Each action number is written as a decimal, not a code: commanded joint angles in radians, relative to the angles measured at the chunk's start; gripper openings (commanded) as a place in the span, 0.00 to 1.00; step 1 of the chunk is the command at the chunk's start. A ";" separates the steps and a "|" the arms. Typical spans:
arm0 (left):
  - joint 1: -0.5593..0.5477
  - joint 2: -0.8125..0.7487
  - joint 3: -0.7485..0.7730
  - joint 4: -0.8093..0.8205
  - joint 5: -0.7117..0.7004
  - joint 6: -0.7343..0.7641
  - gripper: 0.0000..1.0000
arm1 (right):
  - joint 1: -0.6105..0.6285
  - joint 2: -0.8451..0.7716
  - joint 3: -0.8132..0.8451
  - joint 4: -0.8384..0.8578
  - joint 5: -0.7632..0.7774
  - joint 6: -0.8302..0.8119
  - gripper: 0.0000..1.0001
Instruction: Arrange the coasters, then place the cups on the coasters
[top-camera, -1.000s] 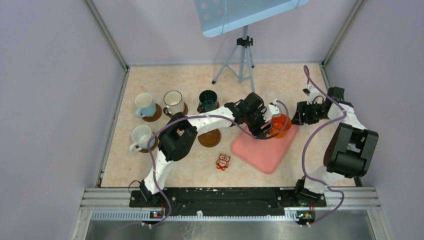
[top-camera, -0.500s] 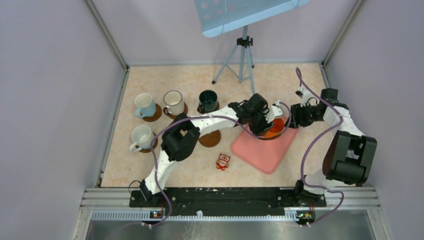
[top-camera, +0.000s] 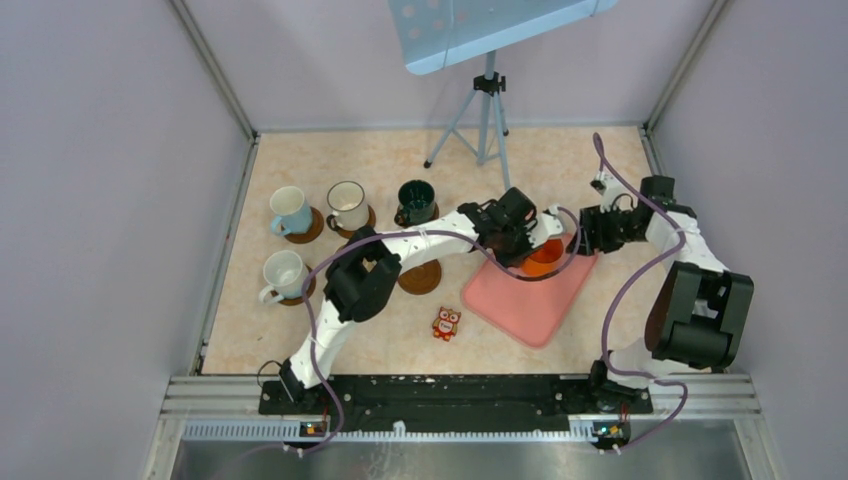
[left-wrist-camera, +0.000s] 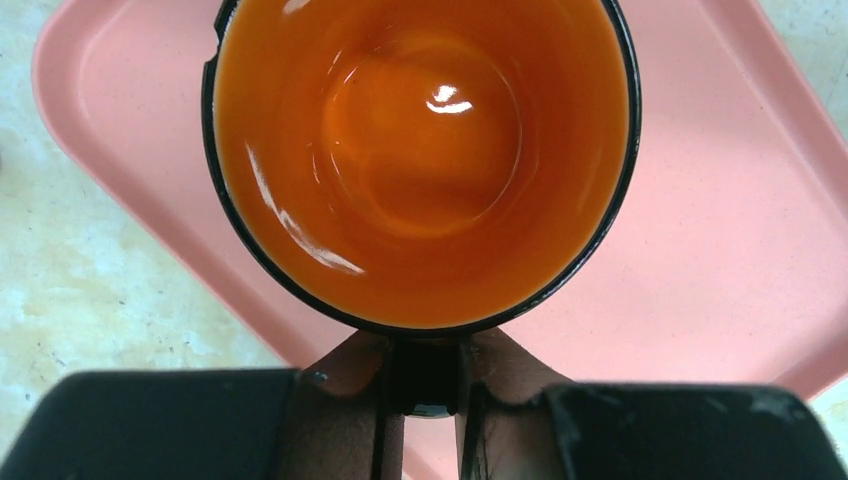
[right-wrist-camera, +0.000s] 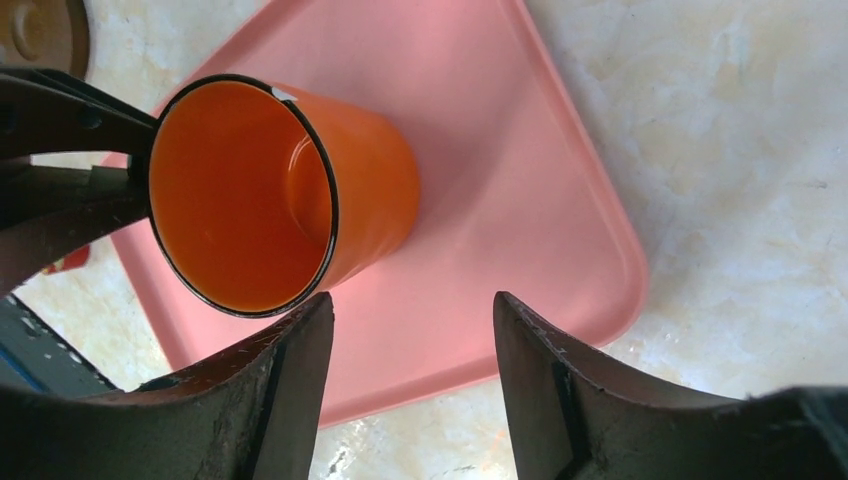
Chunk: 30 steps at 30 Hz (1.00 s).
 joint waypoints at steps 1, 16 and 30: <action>-0.003 0.002 0.041 -0.033 -0.007 -0.010 0.00 | -0.050 -0.063 0.079 0.029 -0.046 0.092 0.61; 0.022 -0.270 -0.156 0.076 0.075 -0.132 0.00 | -0.099 -0.149 0.112 0.073 -0.229 0.286 0.64; 0.168 -0.624 -0.521 0.120 0.168 -0.124 0.00 | -0.098 -0.140 0.081 0.084 -0.256 0.290 0.65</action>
